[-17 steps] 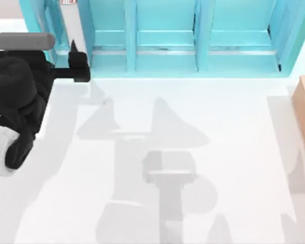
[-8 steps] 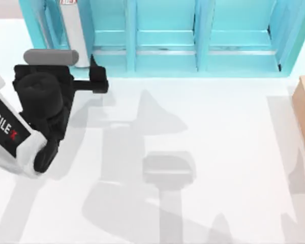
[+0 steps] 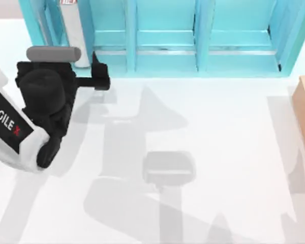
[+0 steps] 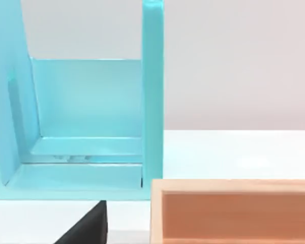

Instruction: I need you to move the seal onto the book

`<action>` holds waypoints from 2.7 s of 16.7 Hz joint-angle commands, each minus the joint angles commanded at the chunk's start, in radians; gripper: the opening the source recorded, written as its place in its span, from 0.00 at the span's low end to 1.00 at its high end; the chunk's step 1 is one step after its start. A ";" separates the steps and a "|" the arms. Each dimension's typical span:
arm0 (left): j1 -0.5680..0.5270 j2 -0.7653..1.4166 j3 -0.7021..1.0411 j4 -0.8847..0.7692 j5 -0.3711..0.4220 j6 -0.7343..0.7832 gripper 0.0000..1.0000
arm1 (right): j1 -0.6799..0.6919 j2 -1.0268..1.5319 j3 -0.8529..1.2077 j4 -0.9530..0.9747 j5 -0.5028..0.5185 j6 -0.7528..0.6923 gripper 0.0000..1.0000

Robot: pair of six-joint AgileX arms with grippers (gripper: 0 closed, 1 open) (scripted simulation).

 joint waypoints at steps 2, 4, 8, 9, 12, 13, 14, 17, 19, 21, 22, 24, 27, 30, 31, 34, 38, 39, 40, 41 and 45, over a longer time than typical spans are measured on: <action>0.008 0.043 0.077 -0.033 0.010 0.001 1.00 | 0.000 0.000 0.000 0.000 0.000 0.000 1.00; 0.019 0.097 0.181 -0.079 0.022 0.002 1.00 | 0.000 0.000 0.000 0.000 0.000 0.000 1.00; 0.042 0.191 0.372 -0.174 0.046 0.004 1.00 | 0.000 0.000 0.000 0.000 0.000 0.000 1.00; 0.046 0.205 0.399 -0.189 0.050 0.004 1.00 | 0.000 0.000 0.000 0.000 0.000 0.000 1.00; 0.050 0.216 0.422 -0.203 0.054 0.004 1.00 | 0.000 0.000 0.000 0.000 0.000 0.000 1.00; 0.050 0.216 0.422 -0.203 0.054 0.004 1.00 | 0.000 0.000 0.000 0.000 0.000 0.000 1.00; 0.050 0.216 0.422 -0.203 0.054 0.004 1.00 | 0.000 0.000 0.000 0.000 0.000 0.000 1.00; 0.050 0.216 0.422 -0.203 0.054 0.004 0.77 | 0.000 0.000 0.000 0.000 0.000 0.000 1.00; 0.050 0.216 0.422 -0.203 0.054 0.004 0.62 | 0.000 0.000 0.000 0.000 0.000 0.000 1.00; 0.050 0.216 0.422 -0.203 0.054 0.004 0.47 | 0.000 0.000 0.000 0.000 0.000 0.000 1.00; 0.050 0.216 0.422 -0.203 0.054 0.004 0.40 | 0.000 0.000 0.000 0.000 0.000 0.000 1.00; 0.050 0.216 0.422 -0.203 0.054 0.004 0.25 | 0.000 0.000 0.000 0.000 0.000 0.000 1.00; 0.050 0.216 0.422 -0.203 0.054 0.004 0.02 | 0.000 0.000 0.000 0.000 0.000 0.000 1.00; 0.050 0.216 0.422 -0.203 0.054 0.004 0.00 | 0.000 0.000 0.000 0.000 0.000 0.000 1.00; 0.050 0.216 0.422 -0.203 0.054 0.004 0.00 | 0.000 0.000 0.000 0.000 0.000 0.000 1.00; 0.050 0.216 0.422 -0.203 0.054 0.004 0.00 | 0.000 0.000 0.000 0.000 0.000 0.000 1.00; 0.042 0.201 0.416 -0.211 0.052 0.004 0.00 | 0.000 0.000 0.000 0.000 0.000 0.000 1.00; 0.038 0.179 0.407 -0.224 0.047 0.004 0.00 | 0.000 0.000 0.000 0.000 0.000 0.000 1.00; 0.031 0.146 0.393 -0.245 0.040 0.004 0.00 | 0.000 0.000 0.000 0.000 0.000 0.000 1.00; 0.024 0.103 0.375 -0.272 0.032 0.004 0.00 | 0.000 0.000 0.000 0.000 0.000 0.000 1.00; -0.015 -0.169 0.264 -0.429 -0.018 0.001 0.00 | 0.000 0.000 0.000 0.000 0.000 0.000 1.00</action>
